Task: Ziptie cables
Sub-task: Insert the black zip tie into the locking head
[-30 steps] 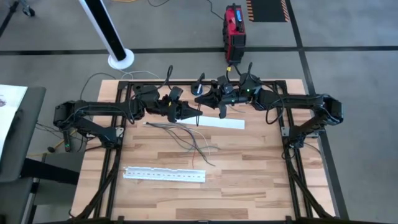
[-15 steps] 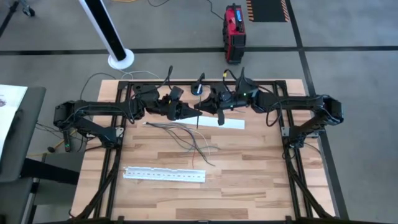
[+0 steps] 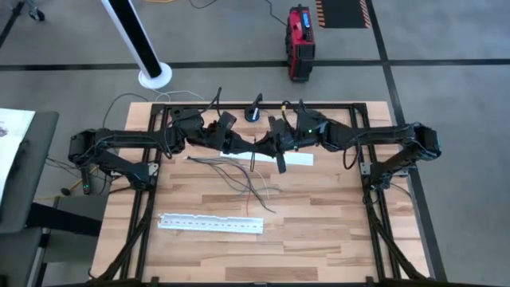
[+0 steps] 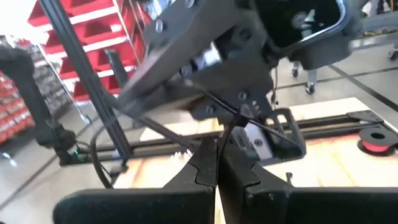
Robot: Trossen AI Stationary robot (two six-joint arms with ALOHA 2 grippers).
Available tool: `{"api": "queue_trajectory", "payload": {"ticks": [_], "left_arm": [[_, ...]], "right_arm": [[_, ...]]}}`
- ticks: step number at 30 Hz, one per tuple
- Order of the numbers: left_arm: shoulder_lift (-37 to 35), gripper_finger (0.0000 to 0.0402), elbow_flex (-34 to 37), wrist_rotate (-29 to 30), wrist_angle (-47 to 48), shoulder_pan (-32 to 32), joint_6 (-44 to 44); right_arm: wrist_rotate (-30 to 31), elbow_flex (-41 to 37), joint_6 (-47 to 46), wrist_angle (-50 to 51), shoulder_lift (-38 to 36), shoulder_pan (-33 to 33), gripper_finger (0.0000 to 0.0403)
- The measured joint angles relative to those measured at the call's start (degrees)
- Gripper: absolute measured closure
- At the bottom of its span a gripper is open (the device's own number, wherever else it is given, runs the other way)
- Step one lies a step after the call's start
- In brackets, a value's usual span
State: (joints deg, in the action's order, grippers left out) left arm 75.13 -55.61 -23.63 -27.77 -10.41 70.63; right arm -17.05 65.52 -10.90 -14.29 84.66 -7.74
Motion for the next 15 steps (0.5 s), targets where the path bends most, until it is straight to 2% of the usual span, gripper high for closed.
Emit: {"api": "queue_trajectory", "payload": {"ticks": [6, 15], "left_arm": [[0.02, 0.0402, 0.0, -2.14, 0.1, -0.02, 6.62], [0.02, 0.0401, 0.0, -6.09, 1.19, 1.67, 16.84]], "right_arm": [[4.92, 0.0, 4.14, 4.52, 0.0, 2.78, 0.0403], [5.19, 0.0, 4.95, 5.22, 0.0, 4.0, 0.0403]]}}
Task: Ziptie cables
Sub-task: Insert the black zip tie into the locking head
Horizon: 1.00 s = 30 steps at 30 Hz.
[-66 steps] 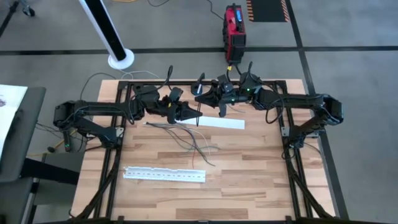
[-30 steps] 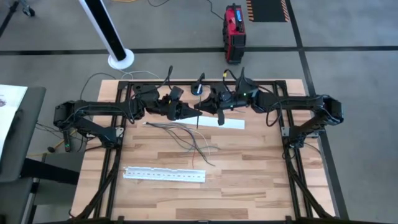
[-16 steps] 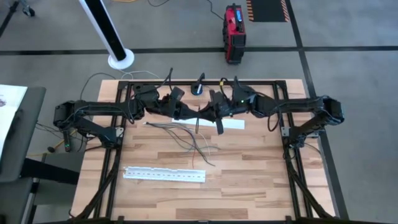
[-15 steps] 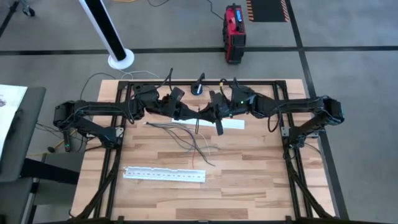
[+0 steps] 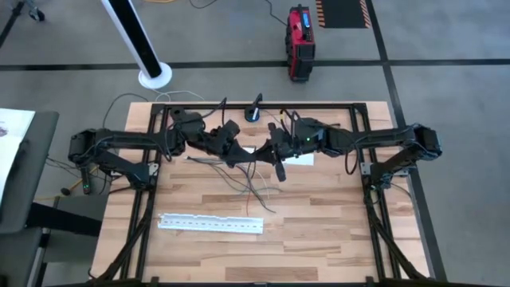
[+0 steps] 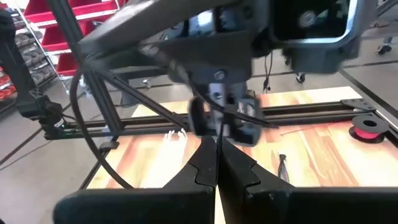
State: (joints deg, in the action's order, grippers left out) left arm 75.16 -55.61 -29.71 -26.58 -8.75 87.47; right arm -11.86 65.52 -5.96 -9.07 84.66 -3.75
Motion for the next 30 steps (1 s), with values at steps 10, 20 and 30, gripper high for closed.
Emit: {"api": "queue_trajectory", "payload": {"ticks": [10, 20, 30], "left_arm": [[-0.01, 0.0402, 0.0, 2.72, 4.59, 1.46, -1.72], [0.06, 0.0402, 0.0, 2.99, 4.92, 1.77, 3.49], [6.31, 0.0402, -0.04, -0.14, -1.64, 2.94, 10.6]], "right_arm": [[0.28, 0.0, 0.0, -0.03, 0.0, 0.77, 0.0403], [1.51, 0.0, 1.79, 0.19, 0.0, 2.6, 0.0403], [1.49, 0.0, 2.14, 2.1, 0.0, 3.78, 0.0403]]}}
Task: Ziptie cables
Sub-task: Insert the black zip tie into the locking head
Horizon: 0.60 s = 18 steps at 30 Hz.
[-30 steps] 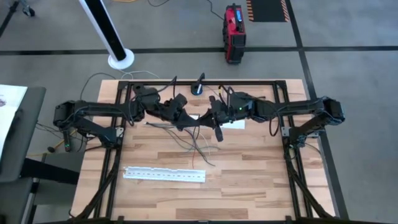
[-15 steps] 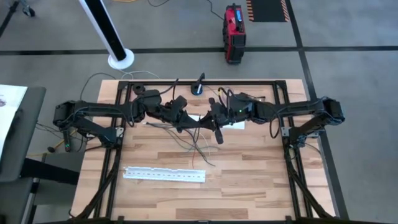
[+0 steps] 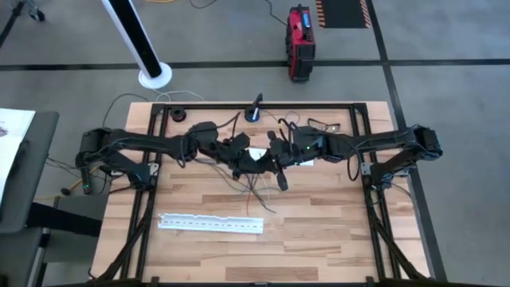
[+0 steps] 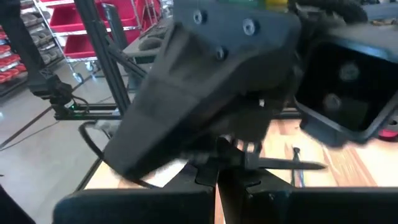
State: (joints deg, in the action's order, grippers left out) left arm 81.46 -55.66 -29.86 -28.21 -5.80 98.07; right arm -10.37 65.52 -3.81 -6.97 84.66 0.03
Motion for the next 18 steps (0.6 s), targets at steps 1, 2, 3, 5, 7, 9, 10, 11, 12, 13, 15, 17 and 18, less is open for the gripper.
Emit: {"api": "queue_trajectory", "payload": {"ticks": [1, 2, 3, 5, 7, 9, 10, 11, 12, 13, 15, 17, 18], "left_arm": [[0.94, 0.0402, 0.02, -0.15, -1.76, 0.0, 0.93], [1.76, 0.0402, 0.02, -0.11, -3.84, -0.01, 2.1], [2.33, 0.0401, 0.02, -0.14, -5.82, -0.03, 3.35], [3.09, 0.0402, 0.02, -0.17, -9.09, -0.04, 5.39], [3.07, 0.0401, 0.02, -0.16, -10.18, -0.04, 6.94], [2.3, 0.0402, 0.11, 0.13, -10.14, -0.04, 7.44], [1.73, 0.0402, 0.11, 0.29, -10.01, -0.04, 7.48], [1.04, 0.0402, 0.11, 0.52, -9.63, -0.04, 7.46], [0.54, 0.0402, 0.11, 0.74, -9.16, -0.04, 7.23], [0.05, 0.0402, 0.11, 0.99, -8.29, -0.04, 6.74], [-0.66, 0.0402, 0.11, 1.17, -5.52, 0.23, 5.63], [-0.87, 0.0402, 0.11, 1.19, -3.4, 0.76, 4.56], [-0.87, 0.0402, 0.11, 1.19, -3.04, 1.11, 4.34]], "right_arm": [[0.0, 0.0, 0.0, 0.21, 0.0, 0.12, 0.0403], [0.01, 0.0, -0.01, 0.54, 0.0, 0.26, 0.0403], [0.01, 0.0, -0.02, 0.96, 0.0, 0.38, 0.0403], [0.0, 0.0, -0.17, 1.85, 0.0, 0.68, 0.0403], [-0.02, 0.0, -0.21, 2.51, 0.0, 0.95, 0.0403], [-0.03, 0.0, -0.22, 2.49, 0.0, 1.21, 0.0403], [-0.02, 0.0, -0.22, 2.35, -0.01, 1.21, 0.0403], [-0.03, 0.05, -0.22, 2.13, -0.08, 1.19, 0.0403], [-0.03, 0.1, -0.26, 2.04, -0.14, 1.19, 0.0403], [-0.02, 0.13, -0.51, 2.01, -0.18, 1.18, 0.0403], [-0.02, 0.13, -0.68, 2.25, -0.13, 1.16, 0.0403], [-0.02, 0.05, -0.68, 2.5, -0.03, 1.16, 0.0403], [-0.02, 0.01, -0.68, 2.49, -0.02, 1.16, 0.0403]]}}
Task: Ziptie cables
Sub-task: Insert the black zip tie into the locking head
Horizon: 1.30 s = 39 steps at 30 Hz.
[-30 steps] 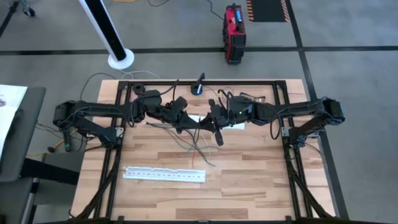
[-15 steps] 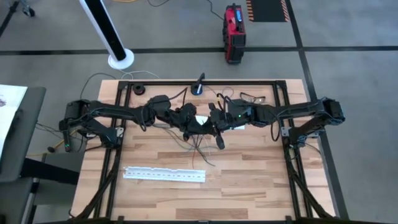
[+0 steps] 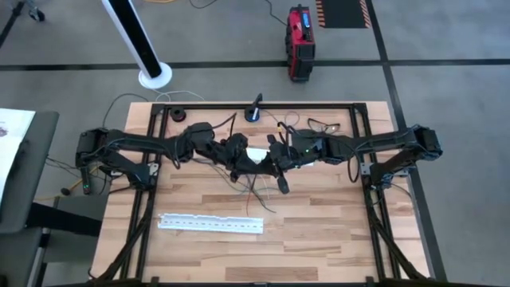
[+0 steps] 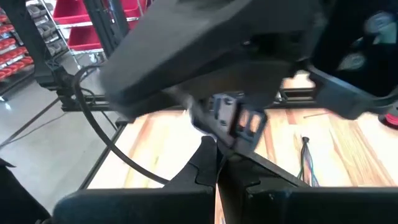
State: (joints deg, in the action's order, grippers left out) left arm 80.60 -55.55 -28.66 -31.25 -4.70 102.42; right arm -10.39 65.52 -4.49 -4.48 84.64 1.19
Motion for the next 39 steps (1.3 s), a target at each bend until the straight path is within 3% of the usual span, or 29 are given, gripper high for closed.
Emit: {"api": "queue_trajectory", "payload": {"ticks": [24, 39], "left_arm": [[-0.07, 0.0402, -0.11, 3.39, 9.97, 0.85, -9.61], [-0.04, 0.0402, -0.11, 6.23, 6.35, 0.11, -5.34]], "right_arm": [[0.6, -0.03, -1.22, 3.01, 0.04, 1.01, 0.0403], [0.27, -0.05, -1.46, 2.51, 0.02, 1.45, 0.0403]]}}
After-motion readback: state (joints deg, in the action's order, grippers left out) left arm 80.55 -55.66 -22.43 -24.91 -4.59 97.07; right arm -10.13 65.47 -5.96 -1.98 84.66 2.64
